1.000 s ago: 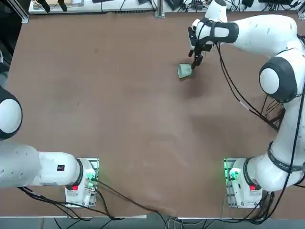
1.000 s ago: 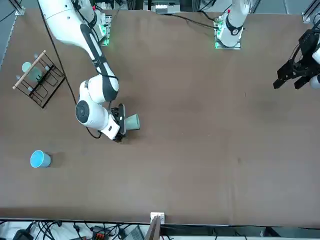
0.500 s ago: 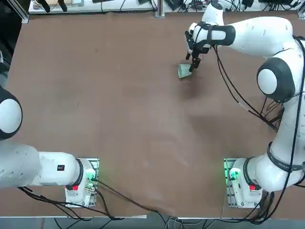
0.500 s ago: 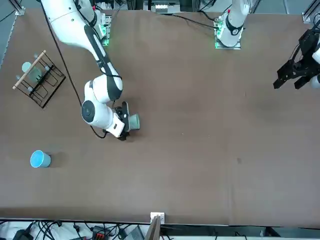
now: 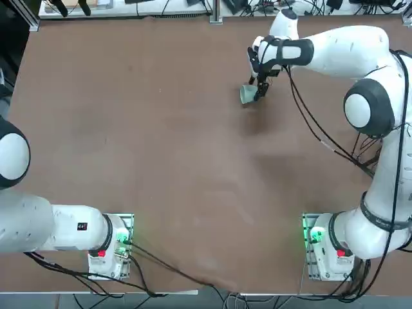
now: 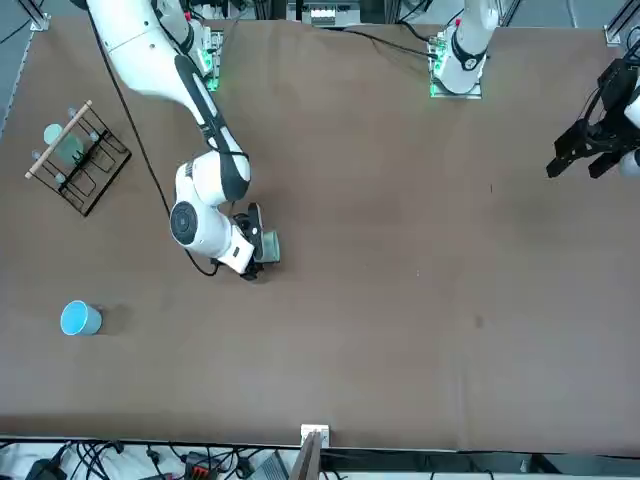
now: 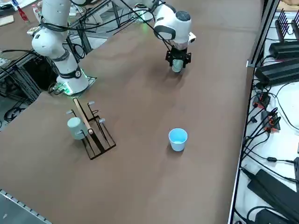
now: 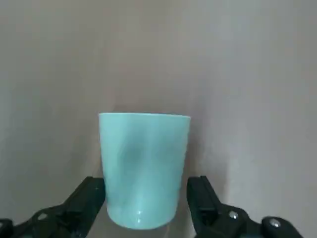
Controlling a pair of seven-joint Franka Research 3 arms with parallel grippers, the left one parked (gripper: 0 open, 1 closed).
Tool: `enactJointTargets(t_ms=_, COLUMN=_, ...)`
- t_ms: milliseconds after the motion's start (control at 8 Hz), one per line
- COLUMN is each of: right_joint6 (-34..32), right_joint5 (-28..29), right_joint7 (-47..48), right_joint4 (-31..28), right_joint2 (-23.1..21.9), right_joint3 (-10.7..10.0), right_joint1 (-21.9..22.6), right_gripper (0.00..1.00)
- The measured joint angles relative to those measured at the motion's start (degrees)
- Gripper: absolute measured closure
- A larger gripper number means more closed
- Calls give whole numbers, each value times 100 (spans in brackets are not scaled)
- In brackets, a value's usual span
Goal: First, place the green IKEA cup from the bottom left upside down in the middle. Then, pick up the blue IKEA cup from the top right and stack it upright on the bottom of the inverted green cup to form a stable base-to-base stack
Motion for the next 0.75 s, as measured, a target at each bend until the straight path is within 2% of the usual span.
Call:
enactJointTargets(t_ms=500, right_joint6=256, right_joint5=0, right_joint7=-153, right_joint4=-201, right_joint2=0, right_joint3=1, right_joint1=25, right_gripper=6)
enactJointTargets(t_ms=750, right_joint6=249, right_joint5=0, right_joint7=-176, right_joint4=-204, right_joint2=-20, right_joint3=-1, right_joint1=22, right_gripper=13)
